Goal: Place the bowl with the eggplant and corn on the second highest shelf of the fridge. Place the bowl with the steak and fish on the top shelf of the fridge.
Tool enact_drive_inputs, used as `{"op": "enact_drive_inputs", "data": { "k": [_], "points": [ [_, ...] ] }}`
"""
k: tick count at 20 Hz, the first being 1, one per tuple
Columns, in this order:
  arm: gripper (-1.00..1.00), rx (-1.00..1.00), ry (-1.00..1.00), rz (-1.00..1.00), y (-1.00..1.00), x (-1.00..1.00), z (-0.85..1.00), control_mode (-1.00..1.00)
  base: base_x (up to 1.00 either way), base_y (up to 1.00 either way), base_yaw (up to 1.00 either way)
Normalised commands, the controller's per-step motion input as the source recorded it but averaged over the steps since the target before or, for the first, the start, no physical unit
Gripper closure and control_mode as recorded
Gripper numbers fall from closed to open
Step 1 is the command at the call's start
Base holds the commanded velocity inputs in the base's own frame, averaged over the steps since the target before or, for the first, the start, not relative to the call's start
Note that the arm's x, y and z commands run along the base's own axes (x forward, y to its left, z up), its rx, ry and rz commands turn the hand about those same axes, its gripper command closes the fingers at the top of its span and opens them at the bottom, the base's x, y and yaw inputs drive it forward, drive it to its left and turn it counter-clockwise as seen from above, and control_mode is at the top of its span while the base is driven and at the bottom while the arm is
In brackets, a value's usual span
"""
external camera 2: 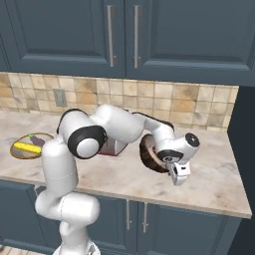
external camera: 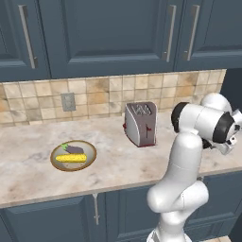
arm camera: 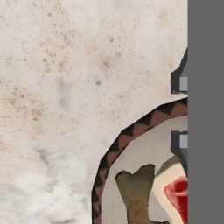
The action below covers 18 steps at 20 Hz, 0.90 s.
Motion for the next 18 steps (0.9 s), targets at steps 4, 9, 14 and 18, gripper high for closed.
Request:
{"op": "enact_drive_inputs", "data": {
  "k": [4,9,14,18],
  "points": [
    [1.0,-0.07,-0.06,-0.15,0.28,0.01,0.58,-1.0,0.0,0.0,0.0],
    [1.0,-0.19,-0.1,-0.21,0.56,0.0,0.9,-1.0,0.0,0.0,0.0],
    [1.0,-0.36,-0.12,-0.15,0.92,-0.34,0.92,-1.0,0.0,0.0,0.0],
    [1.0,-0.29,-0.02,-0.08,0.87,-1.0,0.39,-1.0,0.0,0.0,0.0]
  ]
}}
